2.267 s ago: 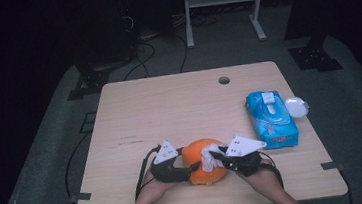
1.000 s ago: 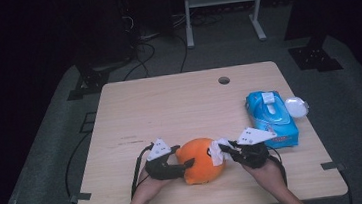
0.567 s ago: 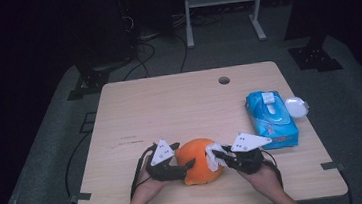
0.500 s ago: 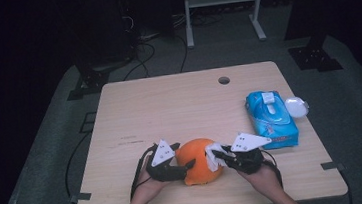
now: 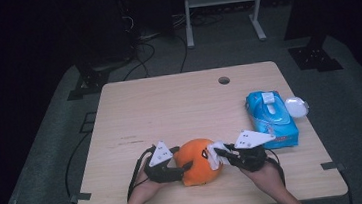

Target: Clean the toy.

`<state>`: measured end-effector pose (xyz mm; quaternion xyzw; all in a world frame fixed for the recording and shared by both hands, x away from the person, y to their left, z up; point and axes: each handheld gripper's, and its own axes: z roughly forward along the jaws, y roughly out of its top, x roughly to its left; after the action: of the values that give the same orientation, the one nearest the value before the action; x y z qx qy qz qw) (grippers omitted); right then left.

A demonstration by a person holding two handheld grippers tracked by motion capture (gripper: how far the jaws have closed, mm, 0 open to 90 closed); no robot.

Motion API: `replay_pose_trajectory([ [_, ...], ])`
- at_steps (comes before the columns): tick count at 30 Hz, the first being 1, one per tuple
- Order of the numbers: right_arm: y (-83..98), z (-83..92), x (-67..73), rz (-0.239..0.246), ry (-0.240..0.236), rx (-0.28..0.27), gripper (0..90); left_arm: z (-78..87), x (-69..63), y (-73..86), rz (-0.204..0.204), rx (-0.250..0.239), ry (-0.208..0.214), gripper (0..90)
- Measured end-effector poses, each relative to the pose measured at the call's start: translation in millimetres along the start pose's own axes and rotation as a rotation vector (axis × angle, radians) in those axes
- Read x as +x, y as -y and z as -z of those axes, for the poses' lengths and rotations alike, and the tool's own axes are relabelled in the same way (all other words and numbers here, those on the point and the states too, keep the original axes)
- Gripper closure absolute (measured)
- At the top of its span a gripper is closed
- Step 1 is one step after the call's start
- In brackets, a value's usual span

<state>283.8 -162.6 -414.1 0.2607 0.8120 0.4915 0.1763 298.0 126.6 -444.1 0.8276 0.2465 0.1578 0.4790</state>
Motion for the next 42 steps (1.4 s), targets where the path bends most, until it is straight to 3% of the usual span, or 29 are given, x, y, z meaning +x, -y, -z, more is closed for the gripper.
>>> replay_pose_trajectory([
  [2, 1.6, -0.9, -1.3, -0.003, 0.002, 0.006, 79.7, -0.1, -0.1, 0.2, 0.005, -0.002, 0.001, 31.8],
  [4, 9.4, -2.9, -14.3, -0.048, 0.021, 0.031, 79.7, -0.4, -0.7, 0.0, 0.007, -0.002, -0.001, 31.8],
  [7, 12.9, -1.8, -20.2, -0.079, 0.024, 0.042, 79.7, -0.3, -0.9, -0.3, 0.005, 0.002, -0.001, 31.8],
  [14, 0.0, -2.3, -8.4, -0.033, 0.0, 0.01, 79.7, 0.0, -6.5, -2.7, -0.036, 0.001, 0.017, 31.9],
  [18, 5.6, -3.0, -18.5, -0.092, 0.014, 0.031, 79.7, -0.2, -10.8, -4.7, -0.052, -0.003, 0.029, 32.4],
  [19, 4.8, -2.3, -18.4, -0.097, 0.014, 0.025, 79.7, -0.2, -13.9, -6.6, -0.077, 0.006, 0.029, 32.4],
  [25, -5.2, -2.4, -6.7, -0.046, -0.014, 0.0, 79.7, 2.3, -20.2, -10.7, -0.112, 0.005, 0.051, 29.9],
  [27, -3.0, -3.2, 0.0, 0.003, -0.038, -0.001, 79.7, 4.4, -16.7, -13.8, -0.079, 0.002, 0.067, 17.9],
  [31, -4.1, -0.9, 5.5, 0.033, -0.082, -0.016, 79.8, 0.2, -6.4, -13.2, 0.007, 0.012, 0.077, 10.4],
  [32, -5.0, -0.7, 7.6, 0.048, -0.096, -0.016, 79.7, -5.8, -2.7, -8.9, 0.074, 0.028, 0.129, 10.2],
  [34, -4.2, -2.4, 6.7, 0.039, -0.1, -0.014, 79.7, -8.3, -2.8, -6.9, 0.092, 0.032, 0.145, 15.9],
  [36, -3.1, -4.8, 2.5, 0.019, -0.081, -0.009, 79.7, -8.7, -7.6, -7.7, 0.058, 0.026, 0.102, 29.3],
  [37, -3.1, -4.8, 2.5, 0.019, -0.081, -0.009, 79.7, -7.8, -10.8, -10.6, 0.034, 0.024, 0.071, 29.3],
  [38, -2.8, -5.9, -0.8, -0.002, -0.071, -0.007, 79.7, -7.1, -14.4, -13.8, 0.01, 0.01, 0.033, 34.0],
  [39, -3.3, -6.7, -6.7, -0.037, -0.047, -0.018, 79.8, -6.3, -21.2, -19.4, -0.037, -0.017, -0.042, 38.6],
  [40, -4.2, -6.3, -8.8, -0.045, -0.042, -0.026, 79.7, -6.5, -24.4, -21.6, -0.068, -0.034, -0.079, 39.2],
  [41, -4.2, -6.3, -8.8, -0.045, -0.042, -0.026, 79.7, -6.5, -24.4, -21.6, -0.068, -0.034, -0.079, 39.2],
  [42, -5.8, -6.1, -9.6, -0.054, -0.036, -0.036, 79.8, -6.5, -27.2, -23.2, -0.092, -0.046, -0.112, 38.7],
])
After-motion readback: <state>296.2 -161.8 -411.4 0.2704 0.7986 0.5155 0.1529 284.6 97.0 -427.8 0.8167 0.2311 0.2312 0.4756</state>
